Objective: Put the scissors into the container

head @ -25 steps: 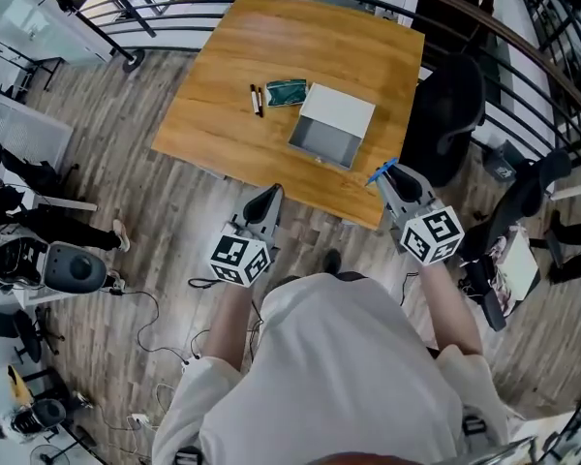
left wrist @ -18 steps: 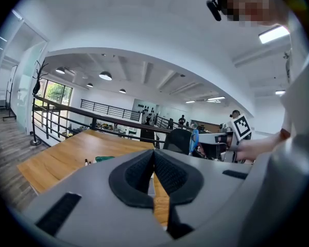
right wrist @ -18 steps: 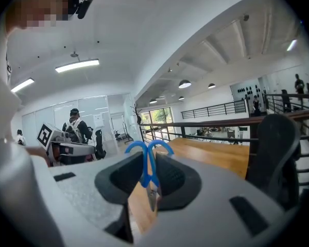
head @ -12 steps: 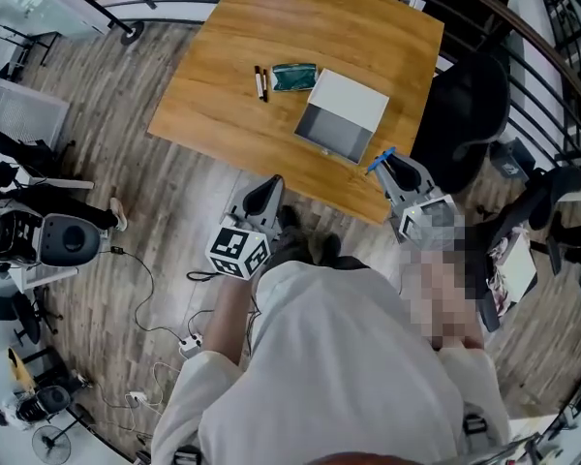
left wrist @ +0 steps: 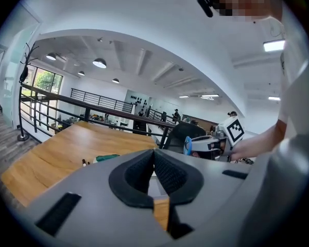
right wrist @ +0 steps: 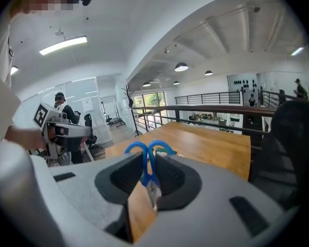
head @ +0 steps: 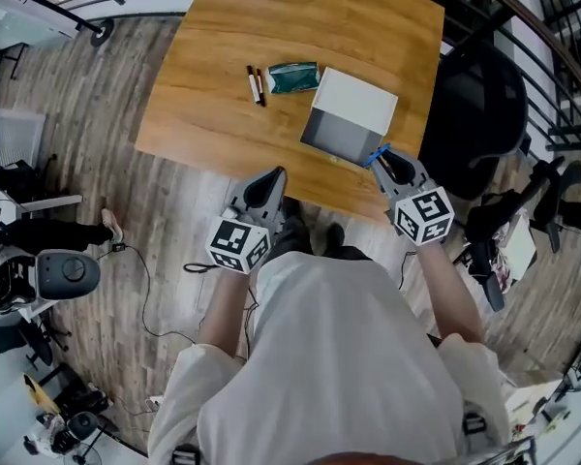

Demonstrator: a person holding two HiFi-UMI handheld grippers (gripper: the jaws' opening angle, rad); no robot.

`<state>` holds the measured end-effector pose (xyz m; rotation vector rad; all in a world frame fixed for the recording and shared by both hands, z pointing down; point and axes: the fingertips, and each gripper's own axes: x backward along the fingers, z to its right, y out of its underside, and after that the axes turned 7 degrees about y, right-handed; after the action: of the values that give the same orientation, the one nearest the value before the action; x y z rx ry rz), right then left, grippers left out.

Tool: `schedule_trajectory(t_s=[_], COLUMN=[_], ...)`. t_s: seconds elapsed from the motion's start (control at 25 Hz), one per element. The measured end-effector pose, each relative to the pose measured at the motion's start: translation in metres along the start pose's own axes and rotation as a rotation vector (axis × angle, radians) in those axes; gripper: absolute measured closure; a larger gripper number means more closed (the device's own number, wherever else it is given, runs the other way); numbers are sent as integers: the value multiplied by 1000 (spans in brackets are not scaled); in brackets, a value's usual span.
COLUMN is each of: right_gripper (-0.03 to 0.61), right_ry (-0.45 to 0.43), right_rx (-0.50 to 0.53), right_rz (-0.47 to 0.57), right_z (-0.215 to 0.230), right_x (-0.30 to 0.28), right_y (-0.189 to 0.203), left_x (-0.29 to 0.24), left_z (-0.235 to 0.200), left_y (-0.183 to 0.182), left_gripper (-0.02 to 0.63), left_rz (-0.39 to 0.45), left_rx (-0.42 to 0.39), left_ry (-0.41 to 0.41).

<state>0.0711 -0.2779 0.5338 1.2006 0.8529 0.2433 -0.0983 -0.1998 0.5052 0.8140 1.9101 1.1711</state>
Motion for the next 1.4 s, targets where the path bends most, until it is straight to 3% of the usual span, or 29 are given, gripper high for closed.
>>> schedule_trajectory(t_s=[0.44, 0.72, 1.0, 1.4], right_gripper=[497, 497, 497, 497], right_ry=[48, 63, 41, 2], right_rx=[65, 139, 209, 230], right_rz=[-159, -330, -465, -560], right_z=[6, 9, 1, -4], right_x=[-95, -144, -179, -225], right_y=[39, 86, 126, 162], left_x=[-34, -53, -62, -66], left_z=[-75, -103, -125, -144], left_y=[15, 31, 43, 69], left_gripper=[620, 620, 620, 620], left_rz=[-82, -131, -155, -186], left_rx=[39, 59, 77, 131], left_ry=[120, 185, 214, 227])
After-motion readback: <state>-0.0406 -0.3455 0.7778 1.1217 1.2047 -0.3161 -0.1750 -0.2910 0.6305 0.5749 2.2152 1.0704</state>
